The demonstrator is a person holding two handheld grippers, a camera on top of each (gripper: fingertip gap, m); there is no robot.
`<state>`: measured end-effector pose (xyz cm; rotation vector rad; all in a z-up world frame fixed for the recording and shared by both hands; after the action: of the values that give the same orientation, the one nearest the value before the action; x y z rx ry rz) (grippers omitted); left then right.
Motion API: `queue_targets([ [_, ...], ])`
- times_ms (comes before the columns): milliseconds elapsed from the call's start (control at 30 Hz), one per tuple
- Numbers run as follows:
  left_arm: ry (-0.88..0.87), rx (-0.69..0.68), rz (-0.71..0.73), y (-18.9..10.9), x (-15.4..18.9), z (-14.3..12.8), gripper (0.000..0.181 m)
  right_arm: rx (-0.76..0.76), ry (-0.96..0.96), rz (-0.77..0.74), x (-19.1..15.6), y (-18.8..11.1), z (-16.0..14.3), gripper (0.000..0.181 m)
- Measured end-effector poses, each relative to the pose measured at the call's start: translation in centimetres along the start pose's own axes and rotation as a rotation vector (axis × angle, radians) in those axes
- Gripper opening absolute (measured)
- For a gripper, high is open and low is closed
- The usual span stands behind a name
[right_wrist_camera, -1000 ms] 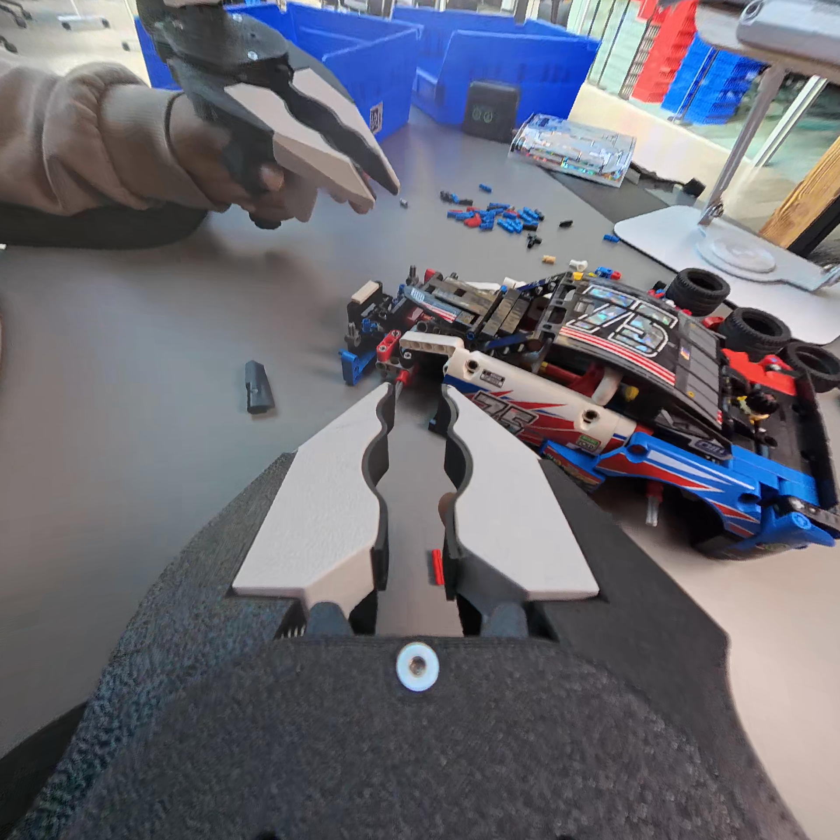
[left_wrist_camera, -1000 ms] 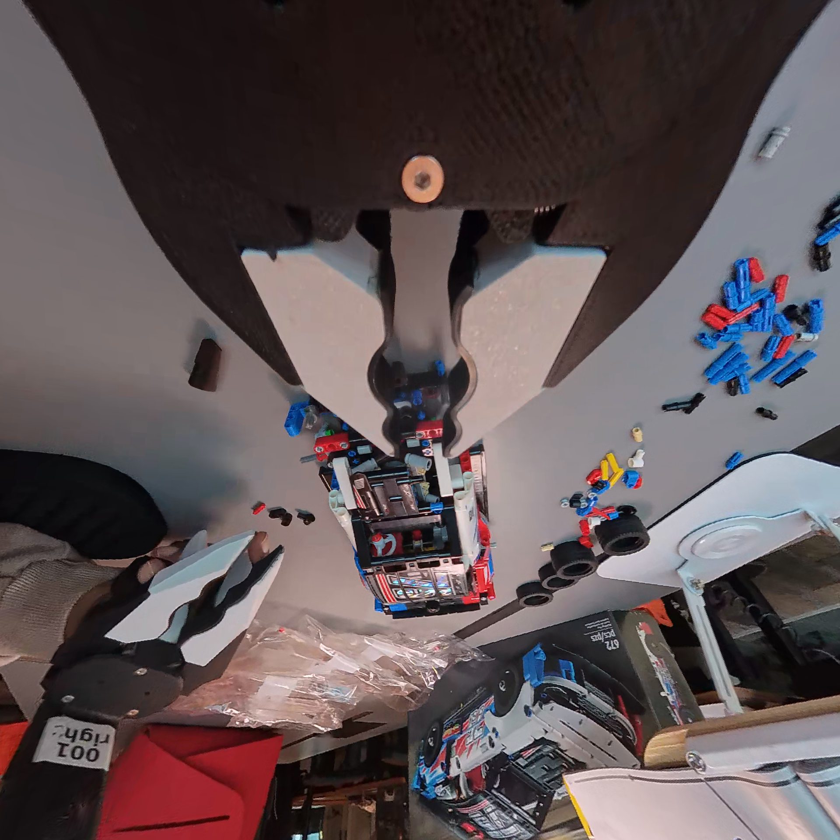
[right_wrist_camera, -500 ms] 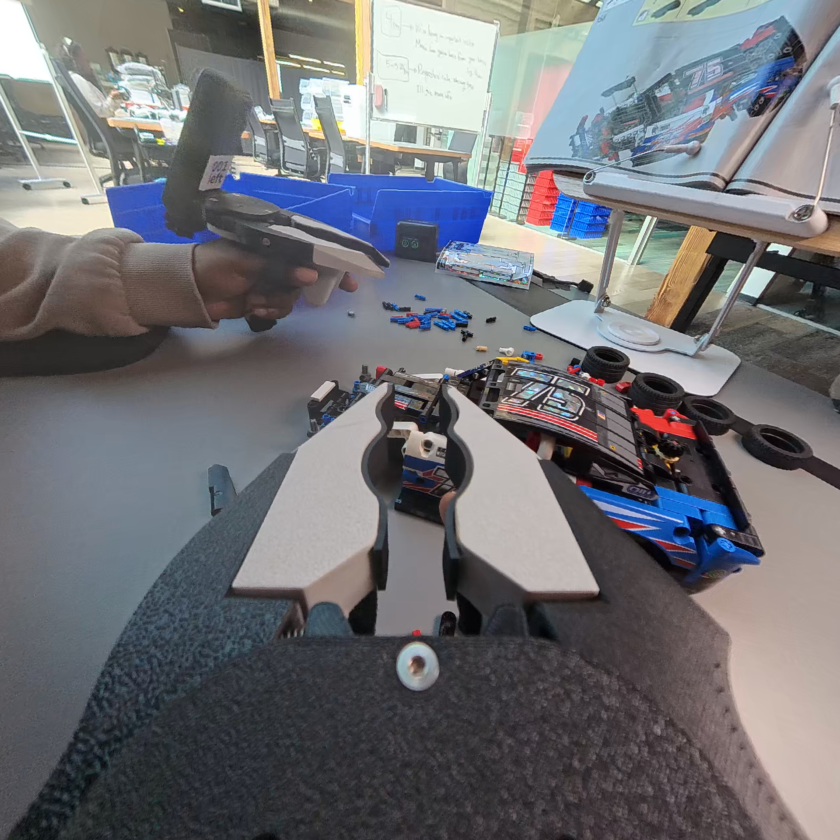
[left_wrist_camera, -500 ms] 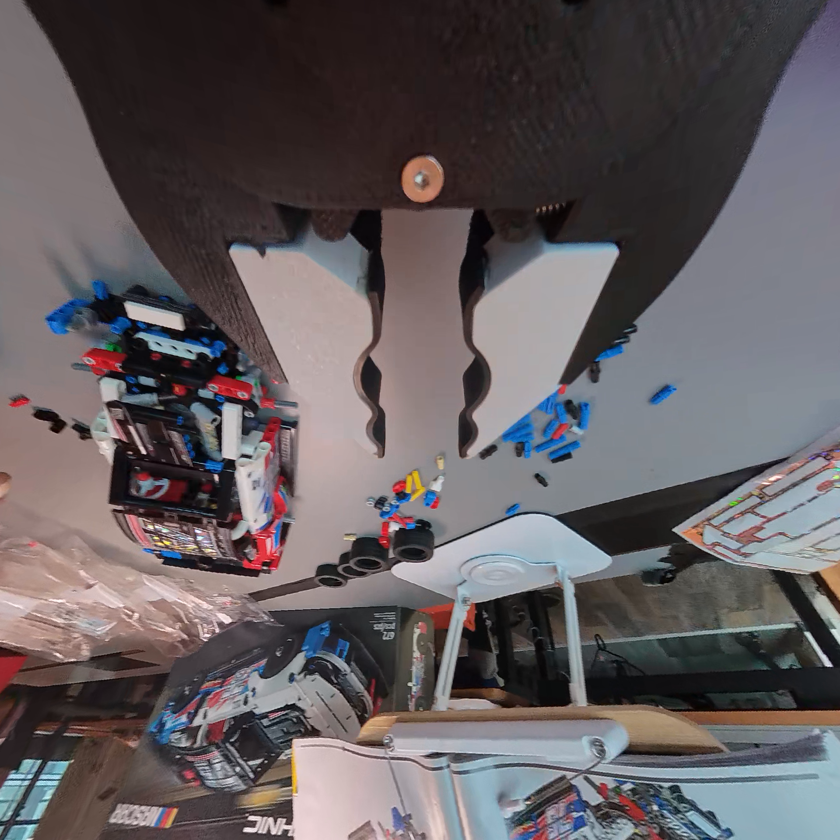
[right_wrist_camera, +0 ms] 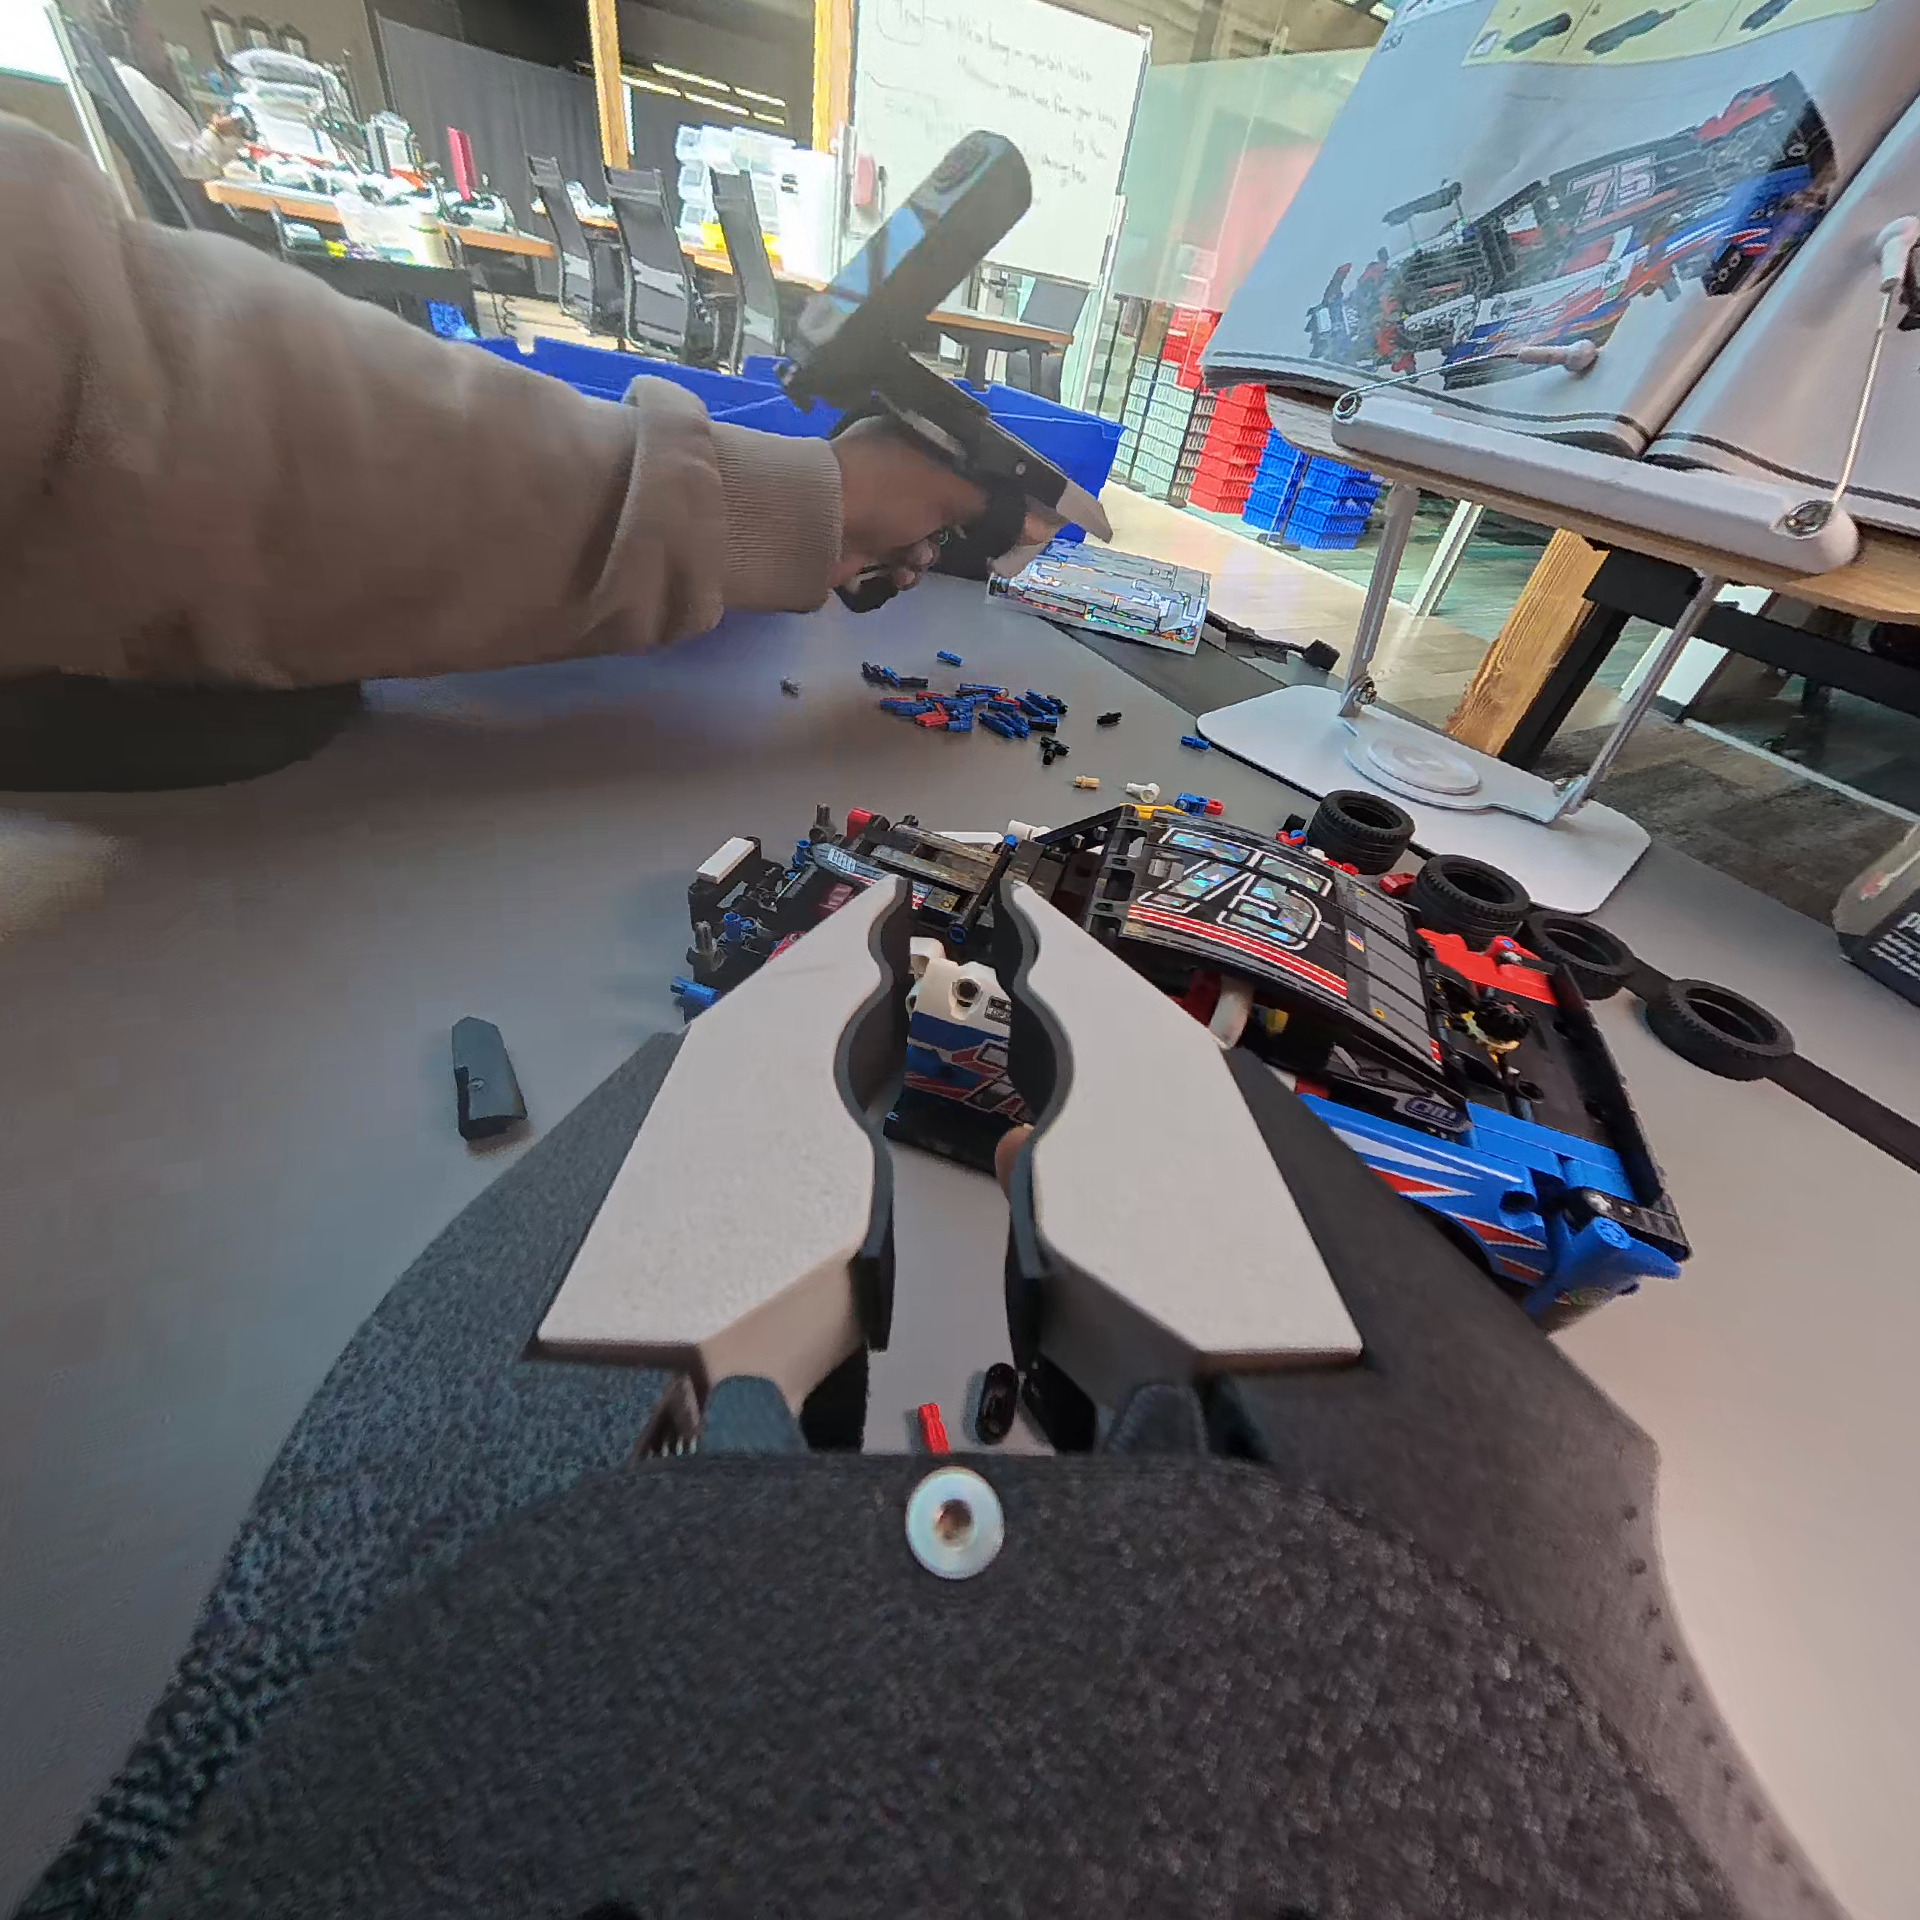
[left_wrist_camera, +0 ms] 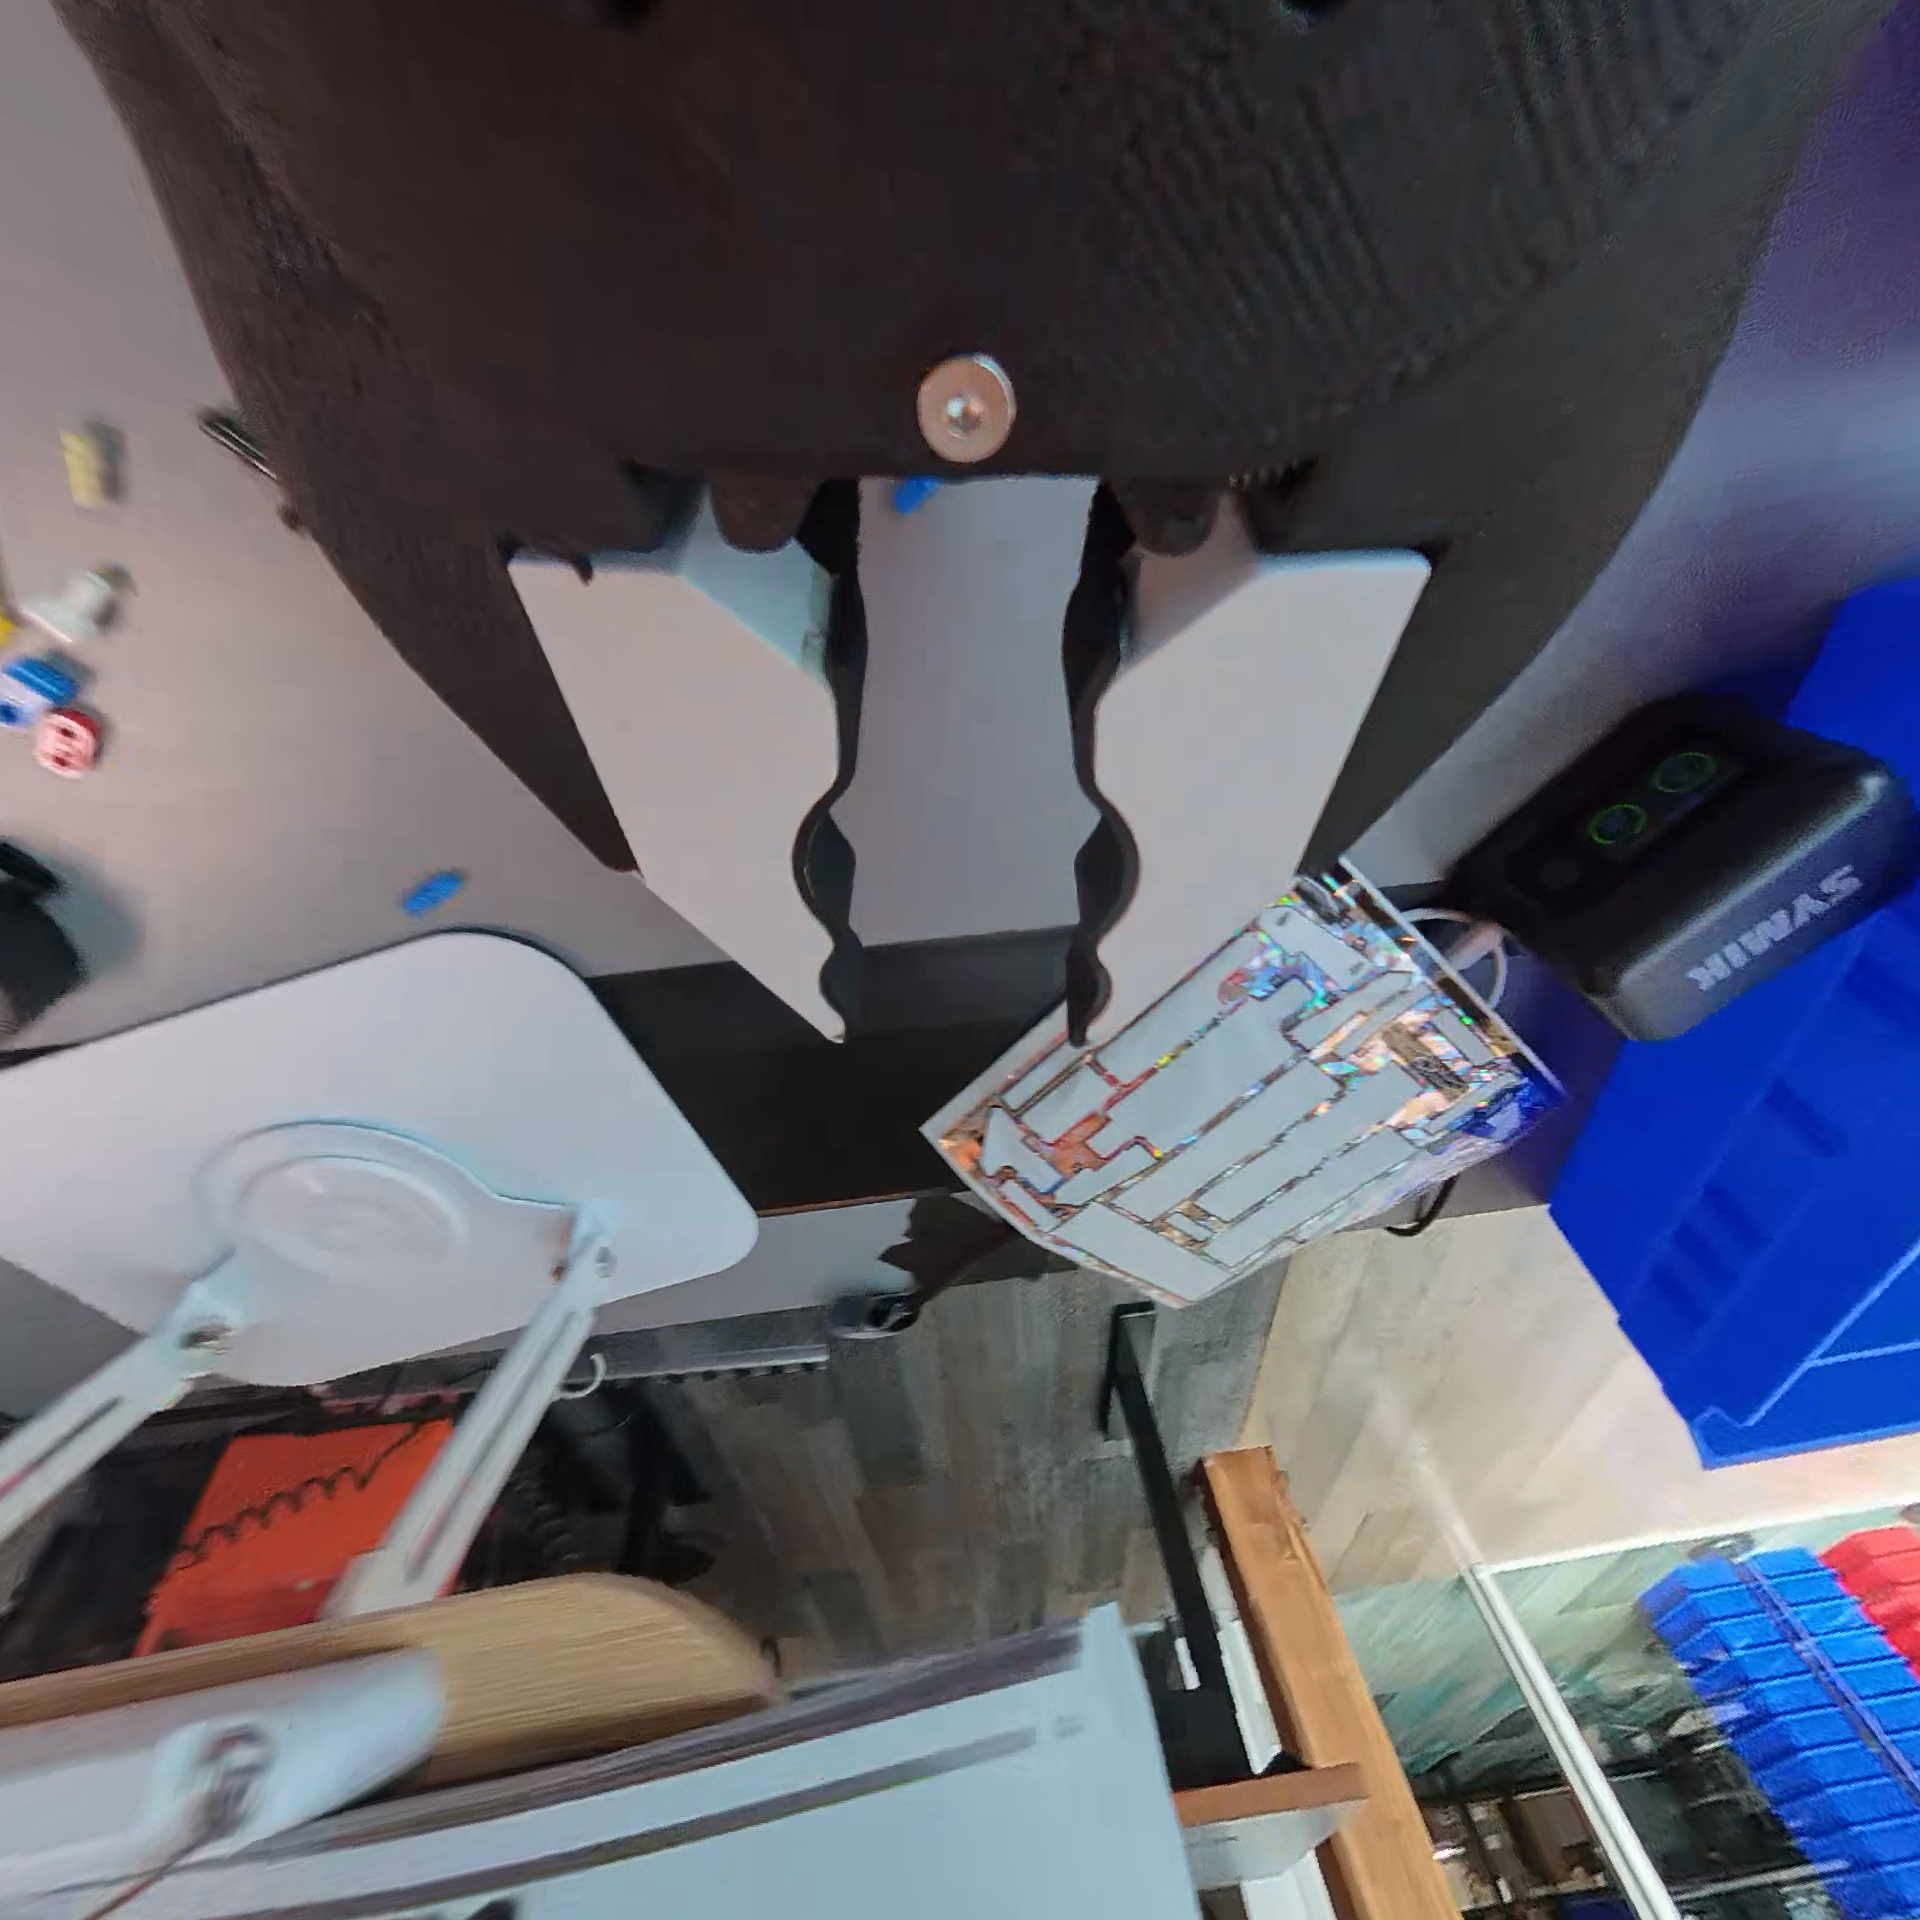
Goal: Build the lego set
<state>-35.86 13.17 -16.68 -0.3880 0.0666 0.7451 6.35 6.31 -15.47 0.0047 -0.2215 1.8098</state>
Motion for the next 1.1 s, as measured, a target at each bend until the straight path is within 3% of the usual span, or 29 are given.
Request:
queue_targets([
  [167, 0.039, -0.201, 0.236, 5.5, -6.4, -1.8, 0.066, -0.011, -0.027, 0.0, -0.1, -0.1, 0.1, 0.013],
  [333, -0.275, -0.359, 0.253, 6.0, -9.3, -4.9, 0.077, -0.031, -0.045, 0.014, -0.2, -0.1, -0.1, 0.013],
  [533, -0.536, -0.373, 0.134, 7.4, -9.4, -6.2, 0.062, -0.036, -0.039, 0.03, -0.4, 0.0, -0.3, 0.013],
  [667, -0.667, -0.394, 0.002, 8.0, -8.2, -5.6, 0.025, -0.044, -0.041, 0.025, -0.2, -0.1, -0.4, 0.013],
  [700, -0.717, -0.382, -0.044, 7.9, -7.9, -5.2, 0.003, -0.047, -0.04, 0.022, -0.2, -0.1, -0.5, 0.013],
  [733, -0.768, -0.353, -0.084, 7.7, -7.6, -4.5, 0.0, -0.051, -0.039, 0.019, -0.1, -0.1, -0.6, 0.013],
  [900, -0.818, -0.191, -0.15, 5.0, -7.4, 0.3, 0.0, -0.052, -0.037, 0.011, 0.0, -0.1, -0.7, 0.012],
  [1100, -0.694, 0.074, -0.241, -2.4, -7.1, 8.9, 0.0, -0.061, -0.071, -0.02, 0.1, -0.3, -0.7, 0.01],
])
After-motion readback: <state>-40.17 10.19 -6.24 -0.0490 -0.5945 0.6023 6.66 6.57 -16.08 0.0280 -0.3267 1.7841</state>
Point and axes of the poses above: each gripper's, where its closed fingertips meet, y out along the fingers, z out of its top, x = y × z across the jaws, the point moved 1 cm from there along -y, back along the fingers, and after that the axes turned 13 degrees about z, right-handed, at the moved point
